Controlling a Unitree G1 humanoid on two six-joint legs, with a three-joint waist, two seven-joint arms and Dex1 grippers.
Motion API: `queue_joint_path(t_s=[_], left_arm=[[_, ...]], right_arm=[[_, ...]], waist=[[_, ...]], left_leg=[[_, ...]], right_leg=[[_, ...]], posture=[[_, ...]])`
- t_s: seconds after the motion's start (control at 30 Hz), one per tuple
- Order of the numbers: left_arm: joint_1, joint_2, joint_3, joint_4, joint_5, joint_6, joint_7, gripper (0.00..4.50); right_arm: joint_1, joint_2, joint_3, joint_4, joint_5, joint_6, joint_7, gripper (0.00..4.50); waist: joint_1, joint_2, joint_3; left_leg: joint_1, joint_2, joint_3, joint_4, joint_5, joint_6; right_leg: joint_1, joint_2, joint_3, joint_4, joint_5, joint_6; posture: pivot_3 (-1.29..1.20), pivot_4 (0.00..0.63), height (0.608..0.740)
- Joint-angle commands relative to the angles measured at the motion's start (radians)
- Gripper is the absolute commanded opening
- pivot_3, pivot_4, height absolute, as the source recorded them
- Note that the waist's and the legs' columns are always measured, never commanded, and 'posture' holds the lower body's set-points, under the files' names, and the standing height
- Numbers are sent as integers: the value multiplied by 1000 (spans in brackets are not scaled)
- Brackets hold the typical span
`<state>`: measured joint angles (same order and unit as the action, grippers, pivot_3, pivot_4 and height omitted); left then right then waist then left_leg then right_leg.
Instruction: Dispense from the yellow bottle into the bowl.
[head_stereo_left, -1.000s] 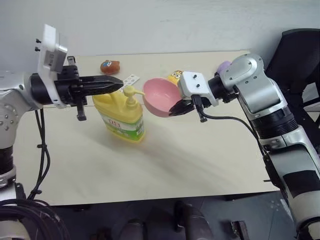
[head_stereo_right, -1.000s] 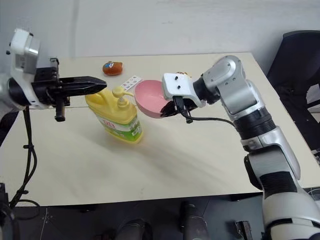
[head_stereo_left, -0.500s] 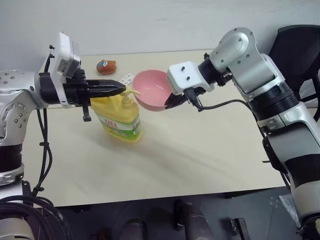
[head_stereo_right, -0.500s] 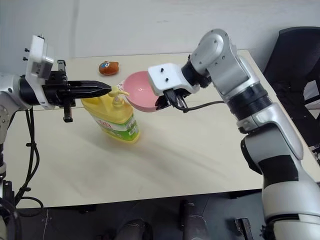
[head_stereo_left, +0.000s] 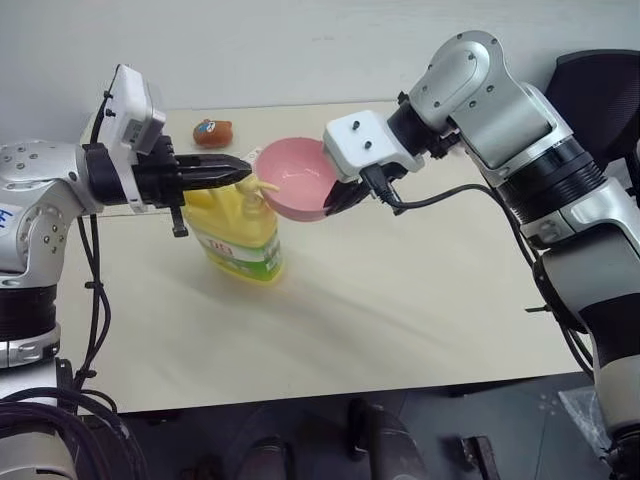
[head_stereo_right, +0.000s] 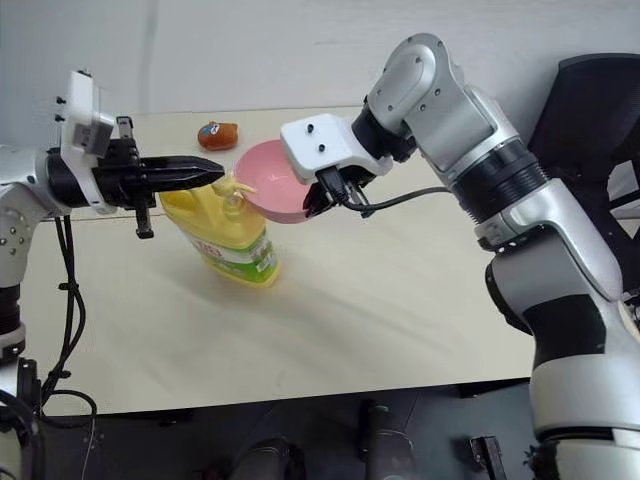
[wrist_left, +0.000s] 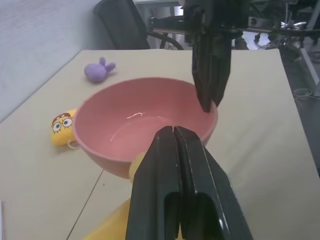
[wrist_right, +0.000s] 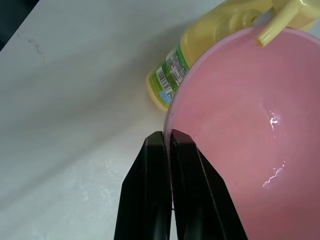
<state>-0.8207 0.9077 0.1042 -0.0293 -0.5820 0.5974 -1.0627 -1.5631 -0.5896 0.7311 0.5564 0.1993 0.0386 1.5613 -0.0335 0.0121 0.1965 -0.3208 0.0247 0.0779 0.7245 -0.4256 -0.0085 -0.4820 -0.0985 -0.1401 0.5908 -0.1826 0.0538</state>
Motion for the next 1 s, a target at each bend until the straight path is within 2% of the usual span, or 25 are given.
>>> queue_joint_path(t_s=[0.03, 0.37, 0.67, 1.0], left_arm=[[-22, 2, 6, -10, 21, -31, -10, 36], [-18, -8, -8, -3, 58, -57, -29, 36], [-29, -19, -16, 20, 82, -73, -43, 36], [-75, -59, -15, 75, 119, -99, -9, 36]], right_arm=[[-58, -1, -7, -17, 31, -19, 53, 0], [-62, 7, 4, 40, -2, -52, 53, 0], [-67, -34, 73, 2, 60, -66, 53, 0], [-74, -27, 66, 13, 67, -63, 53, 0]], waist=[[0, 0, 0], [1, 0, 0], [2, 0, 0], [1, 0, 0]], left_leg=[[0, 0, 0, 0, 0, 0], [0, 1, 0, 0, 0, 0], [-1, 1, 0, 0, 0, 0], [-1, 1, 1, 1, 0, 0]], right_leg=[[0, 0, 0, 0, 0, 0], [-1, 0, 0, 0, 0, 0], [-1, 0, 0, 0, 0, 0], [-1, 0, 0, 0, 1, -1]], posture=[[0, 150, 740], [0, 150, 740], [0, 150, 740], [0, 150, 740]])
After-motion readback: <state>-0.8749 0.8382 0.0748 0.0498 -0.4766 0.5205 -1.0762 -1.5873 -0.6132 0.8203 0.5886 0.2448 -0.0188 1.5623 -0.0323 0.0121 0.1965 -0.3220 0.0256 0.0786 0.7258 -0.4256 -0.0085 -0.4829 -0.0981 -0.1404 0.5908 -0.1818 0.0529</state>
